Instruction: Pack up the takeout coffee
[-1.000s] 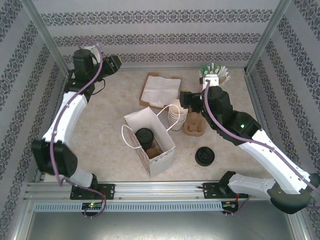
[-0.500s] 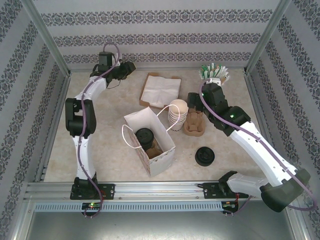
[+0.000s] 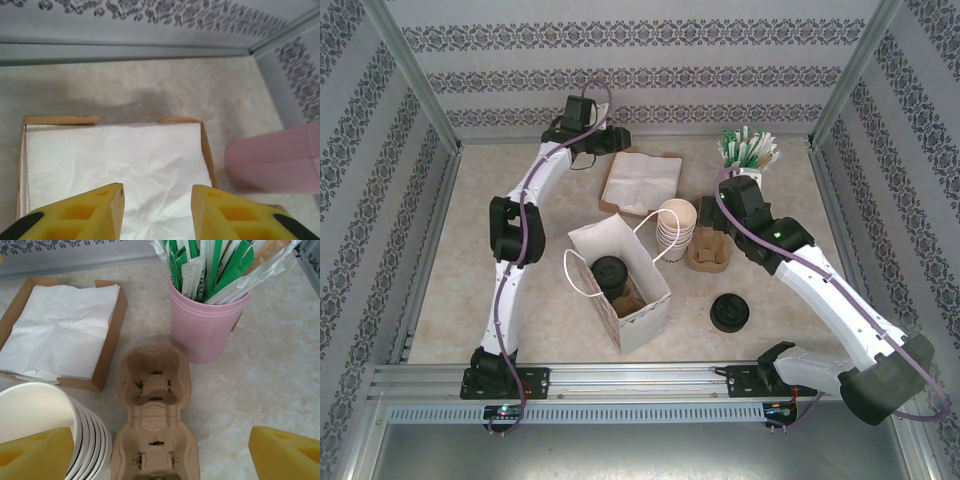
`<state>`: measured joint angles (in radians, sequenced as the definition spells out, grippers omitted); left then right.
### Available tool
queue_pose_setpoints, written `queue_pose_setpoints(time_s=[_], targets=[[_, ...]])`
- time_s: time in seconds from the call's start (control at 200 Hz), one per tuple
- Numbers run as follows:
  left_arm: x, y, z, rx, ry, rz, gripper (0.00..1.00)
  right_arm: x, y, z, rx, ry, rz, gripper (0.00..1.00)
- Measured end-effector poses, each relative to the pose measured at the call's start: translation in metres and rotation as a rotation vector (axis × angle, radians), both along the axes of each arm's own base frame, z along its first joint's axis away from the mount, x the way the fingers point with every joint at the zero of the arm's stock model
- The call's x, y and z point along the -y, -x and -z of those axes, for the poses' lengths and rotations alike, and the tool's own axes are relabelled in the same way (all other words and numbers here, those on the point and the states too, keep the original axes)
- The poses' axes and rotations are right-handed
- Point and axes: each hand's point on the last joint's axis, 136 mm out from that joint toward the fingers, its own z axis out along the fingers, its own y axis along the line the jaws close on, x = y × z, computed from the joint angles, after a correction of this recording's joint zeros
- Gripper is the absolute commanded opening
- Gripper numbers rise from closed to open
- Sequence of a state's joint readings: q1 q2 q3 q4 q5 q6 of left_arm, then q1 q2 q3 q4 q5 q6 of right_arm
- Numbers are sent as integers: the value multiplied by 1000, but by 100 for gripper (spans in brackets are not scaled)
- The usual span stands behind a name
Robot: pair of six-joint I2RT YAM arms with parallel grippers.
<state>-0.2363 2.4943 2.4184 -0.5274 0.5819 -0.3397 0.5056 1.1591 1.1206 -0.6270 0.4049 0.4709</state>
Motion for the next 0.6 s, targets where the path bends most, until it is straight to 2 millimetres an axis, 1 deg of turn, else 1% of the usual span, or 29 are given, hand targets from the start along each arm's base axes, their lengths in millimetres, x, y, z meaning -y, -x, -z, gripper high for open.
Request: queue_pose_setpoints(time_s=[0.1,0.175,0.34,0.495,0.6], targets=[[3,7,11,-7,-73,20,41,-2,-2,4,-11,2,0,90],[0,9,22,-15,-111,28,41,-3,-4,10,-27,10,0,90],[-3,12,57,-67,-160,47,44,-7,-8,23,-65,22,-7,90],[-7,12,91,-115,-206,51,46,-10,-9,26,-77,19,-16,90],[-11,11,97,-107,-269,41,46,-10,-9,26,-76,17,-14,90]])
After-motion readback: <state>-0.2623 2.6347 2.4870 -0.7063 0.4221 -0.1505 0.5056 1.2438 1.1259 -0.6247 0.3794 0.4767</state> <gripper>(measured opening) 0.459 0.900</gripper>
